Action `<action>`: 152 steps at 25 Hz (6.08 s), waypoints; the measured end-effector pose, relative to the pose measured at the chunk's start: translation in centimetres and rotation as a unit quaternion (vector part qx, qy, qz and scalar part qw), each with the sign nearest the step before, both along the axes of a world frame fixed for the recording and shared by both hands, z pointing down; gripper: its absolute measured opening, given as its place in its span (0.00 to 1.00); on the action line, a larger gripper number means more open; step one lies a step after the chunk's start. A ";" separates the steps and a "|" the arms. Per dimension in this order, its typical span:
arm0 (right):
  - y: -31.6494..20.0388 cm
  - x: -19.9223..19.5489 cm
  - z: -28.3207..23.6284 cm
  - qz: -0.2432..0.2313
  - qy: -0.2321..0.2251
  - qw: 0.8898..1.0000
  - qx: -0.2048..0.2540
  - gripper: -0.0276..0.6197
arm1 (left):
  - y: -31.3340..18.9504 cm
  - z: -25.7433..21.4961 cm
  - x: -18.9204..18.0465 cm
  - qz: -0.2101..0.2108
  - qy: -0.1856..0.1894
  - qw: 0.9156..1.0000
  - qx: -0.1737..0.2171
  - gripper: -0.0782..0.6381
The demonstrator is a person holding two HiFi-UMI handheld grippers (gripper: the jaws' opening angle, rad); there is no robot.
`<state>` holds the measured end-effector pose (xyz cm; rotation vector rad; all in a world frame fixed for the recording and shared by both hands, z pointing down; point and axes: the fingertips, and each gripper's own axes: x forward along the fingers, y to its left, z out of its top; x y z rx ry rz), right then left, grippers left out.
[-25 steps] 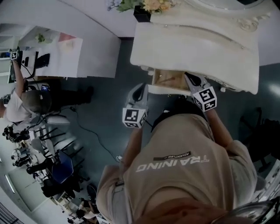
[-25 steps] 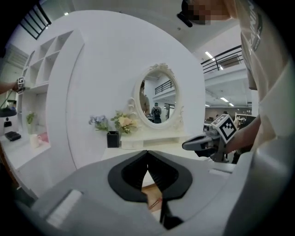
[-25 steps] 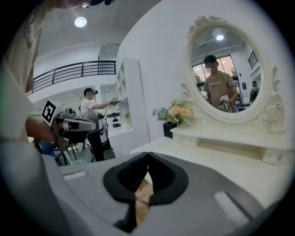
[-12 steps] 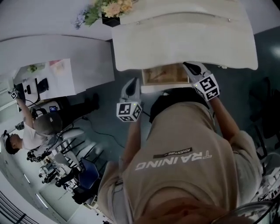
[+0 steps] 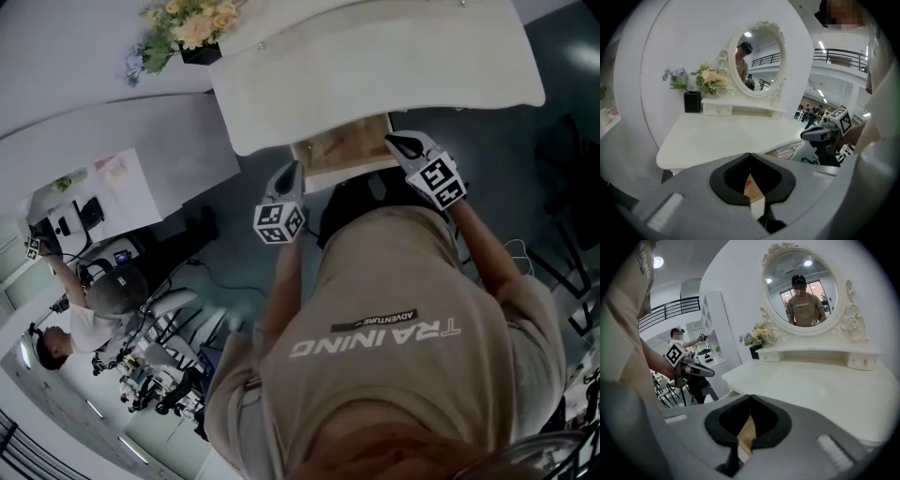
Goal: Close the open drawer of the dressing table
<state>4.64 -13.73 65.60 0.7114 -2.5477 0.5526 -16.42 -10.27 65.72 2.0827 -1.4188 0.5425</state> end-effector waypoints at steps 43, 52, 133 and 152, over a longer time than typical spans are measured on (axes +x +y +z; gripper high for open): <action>-2.1 -11.2 -6.0 -0.007 0.002 0.998 0.061 0.04 | 8.3 18.0 -4.2 0.153 0.035 0.958 -0.239 0.12; -4.8 -10.2 -6.7 0.037 -0.004 0.997 0.061 0.04 | 4.8 18.0 -4.9 0.170 0.037 0.952 -0.251 0.12; -12.7 -7.8 -29.5 0.071 -0.079 0.965 0.238 0.04 | -13.9 -33.5 -6.9 0.067 -0.006 0.936 0.344 0.12; -13.6 -7.3 -34.6 0.158 -0.099 0.928 0.322 0.04 | -14.7 -36.9 -5.4 0.046 -0.019 0.902 0.430 0.12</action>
